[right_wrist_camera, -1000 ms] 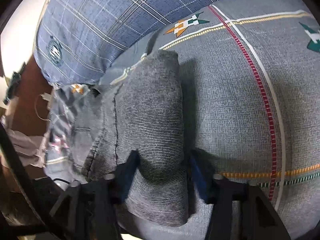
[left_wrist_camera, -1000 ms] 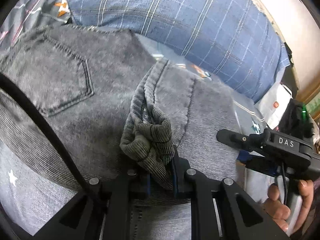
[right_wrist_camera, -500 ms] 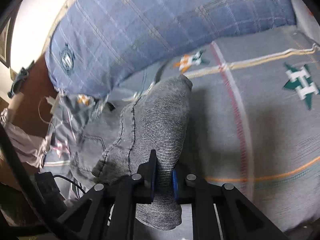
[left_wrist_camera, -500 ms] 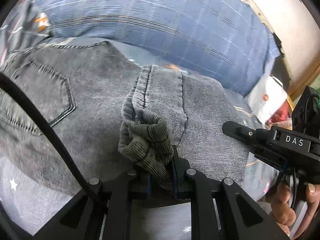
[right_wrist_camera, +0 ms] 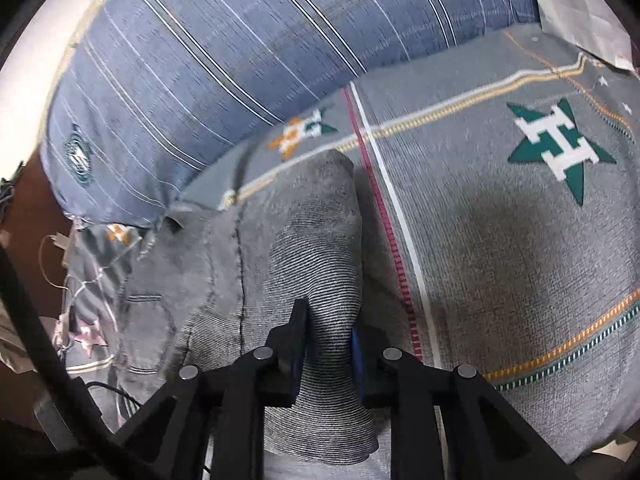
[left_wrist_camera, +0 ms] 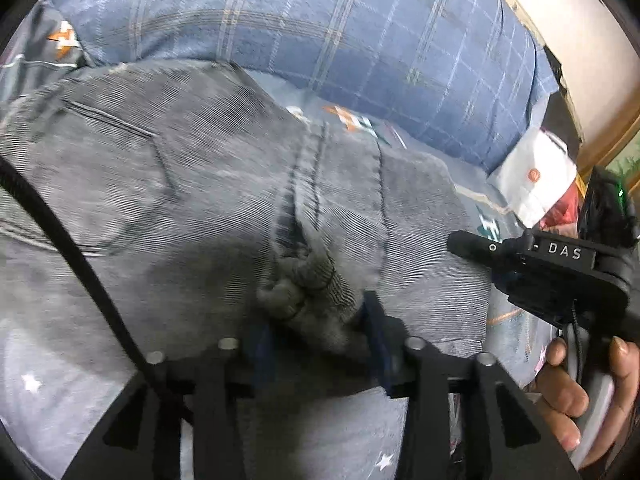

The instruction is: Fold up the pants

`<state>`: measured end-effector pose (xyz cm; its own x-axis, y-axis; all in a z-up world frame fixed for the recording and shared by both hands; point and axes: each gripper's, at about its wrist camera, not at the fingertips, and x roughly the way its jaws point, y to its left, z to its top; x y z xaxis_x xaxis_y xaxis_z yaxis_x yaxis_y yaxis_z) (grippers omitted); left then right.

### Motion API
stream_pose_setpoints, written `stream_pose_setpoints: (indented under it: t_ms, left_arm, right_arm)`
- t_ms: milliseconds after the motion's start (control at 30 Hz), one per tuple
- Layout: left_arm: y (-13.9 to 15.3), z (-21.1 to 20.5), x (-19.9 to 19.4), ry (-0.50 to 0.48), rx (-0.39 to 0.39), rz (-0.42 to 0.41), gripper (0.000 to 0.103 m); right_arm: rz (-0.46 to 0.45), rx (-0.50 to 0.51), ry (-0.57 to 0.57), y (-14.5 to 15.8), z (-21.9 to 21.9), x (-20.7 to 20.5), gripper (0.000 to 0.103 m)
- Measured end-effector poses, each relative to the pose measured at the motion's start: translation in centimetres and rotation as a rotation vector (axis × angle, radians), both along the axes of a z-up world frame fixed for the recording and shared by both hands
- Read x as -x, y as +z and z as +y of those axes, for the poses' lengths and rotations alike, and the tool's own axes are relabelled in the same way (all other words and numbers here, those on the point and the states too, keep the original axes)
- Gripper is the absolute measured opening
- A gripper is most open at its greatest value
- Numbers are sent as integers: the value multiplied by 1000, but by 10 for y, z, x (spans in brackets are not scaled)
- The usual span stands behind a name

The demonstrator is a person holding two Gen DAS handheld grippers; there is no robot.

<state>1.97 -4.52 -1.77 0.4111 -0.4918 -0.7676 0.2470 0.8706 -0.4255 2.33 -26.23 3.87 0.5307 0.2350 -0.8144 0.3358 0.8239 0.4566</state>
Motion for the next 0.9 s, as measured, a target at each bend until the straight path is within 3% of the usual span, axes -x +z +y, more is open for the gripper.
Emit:
stream_pose_setpoints:
  t_ms: [67,100,200,333,433,467,500,567,667,767,900]
  left_arm:
    - [7,8,1,-4,-4,14,47]
    - [10,14,-1,-6,-3,23,47]
    - [20,36,8,9,-2,4,47]
    - [26,76,7,100,17,4,48]
    - [27,103,4,185,19,-3,56]
    - [27,113,4,211,22,-6,62]
    - [27,121,3,237,30,-10,65]
    - [25,141,-1,297,54,-5,66]
    - [20,171,-5,386,64,3,66]
    - [13,202,-10,470,111,48,66]
    - [4,243,-8,614,147,109,66]
  right_arm:
    - [-11,56,-20,6,1,6,38]
    - [-21,103,-29,13,1,8,50]
    - [-69,213,-54,30,3,13,56]
    - [-169,135,36,41,18,15,56]
    - [-169,12,181,27,50,4,56]
    - [-165,-2,215,23,60,2,54]
    - [-161,-9,245,18,72,-1,44]
    - [-146,-10,308,8,95,-7,36]
    - [-71,40,372,-16,120,-14,15]
    - [-76,99,397,-15,130,-9,15]
    - [-183,62,356,10,127,2,16]
